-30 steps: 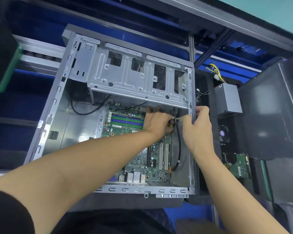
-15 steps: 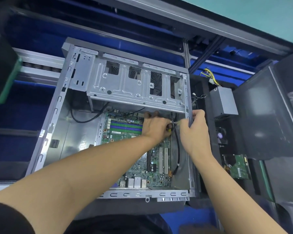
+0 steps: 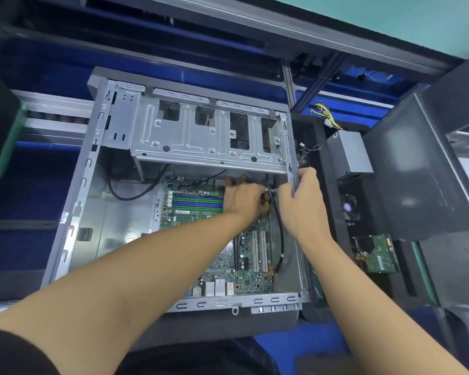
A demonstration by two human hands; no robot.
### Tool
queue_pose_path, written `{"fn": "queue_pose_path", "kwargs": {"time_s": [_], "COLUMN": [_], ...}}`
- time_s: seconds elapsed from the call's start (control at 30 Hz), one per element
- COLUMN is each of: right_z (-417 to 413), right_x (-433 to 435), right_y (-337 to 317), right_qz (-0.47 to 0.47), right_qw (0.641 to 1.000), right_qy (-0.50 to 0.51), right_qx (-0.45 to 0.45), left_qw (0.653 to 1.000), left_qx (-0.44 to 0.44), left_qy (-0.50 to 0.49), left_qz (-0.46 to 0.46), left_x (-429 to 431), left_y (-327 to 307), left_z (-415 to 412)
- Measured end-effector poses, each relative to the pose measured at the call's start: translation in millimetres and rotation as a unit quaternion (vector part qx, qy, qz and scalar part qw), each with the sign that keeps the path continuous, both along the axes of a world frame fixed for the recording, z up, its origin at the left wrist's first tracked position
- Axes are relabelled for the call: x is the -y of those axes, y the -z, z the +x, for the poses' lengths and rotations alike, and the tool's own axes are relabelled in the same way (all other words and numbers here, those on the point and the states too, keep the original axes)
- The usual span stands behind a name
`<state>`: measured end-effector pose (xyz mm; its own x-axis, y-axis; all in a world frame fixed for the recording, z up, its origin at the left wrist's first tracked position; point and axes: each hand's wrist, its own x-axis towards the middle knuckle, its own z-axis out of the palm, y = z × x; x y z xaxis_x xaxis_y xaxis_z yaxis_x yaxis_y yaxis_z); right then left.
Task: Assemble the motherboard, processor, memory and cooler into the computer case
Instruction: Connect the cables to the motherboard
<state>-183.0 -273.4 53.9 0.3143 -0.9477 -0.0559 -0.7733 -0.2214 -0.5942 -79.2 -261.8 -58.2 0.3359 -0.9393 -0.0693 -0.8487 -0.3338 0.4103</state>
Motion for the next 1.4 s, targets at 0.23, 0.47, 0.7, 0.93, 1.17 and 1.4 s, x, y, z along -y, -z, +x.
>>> {"fn": "queue_pose_path", "kwargs": {"time_s": [0.23, 0.47, 0.7, 0.93, 1.17, 1.4], "right_z": [1, -1, -4, -4, 15, 26], "right_x": [-1, -1, 0, -4, -24, -20], "right_y": [-2, 0, 1, -3, -2, 14], "right_qz": [-0.008, -0.006, 0.01, -0.077, -0.132, -0.053], "right_qw": [1.0, 1.0, 0.999, 0.997, 0.926, 0.941], "right_qy": [-0.002, 0.001, 0.007, -0.02, -0.326, -0.309], "right_qx": [-0.007, 0.006, 0.035, 0.007, -0.135, -0.129], "left_qw": [1.0, 0.997, 0.953, 0.91, 0.738, 0.654], "left_qx": [-0.018, -0.065, -0.302, -0.411, -0.67, -0.749], "left_qy": [0.011, 0.007, 0.027, -0.003, -0.019, -0.054], "left_qz": [-0.005, -0.038, 0.005, 0.05, 0.076, 0.094], "left_x": [-2, -6, -19, -45, -64, -73], "left_y": [-1, -5, -23, -45, -47, -31], "left_z": [1, 0, 23, 71, 85, 96]}}
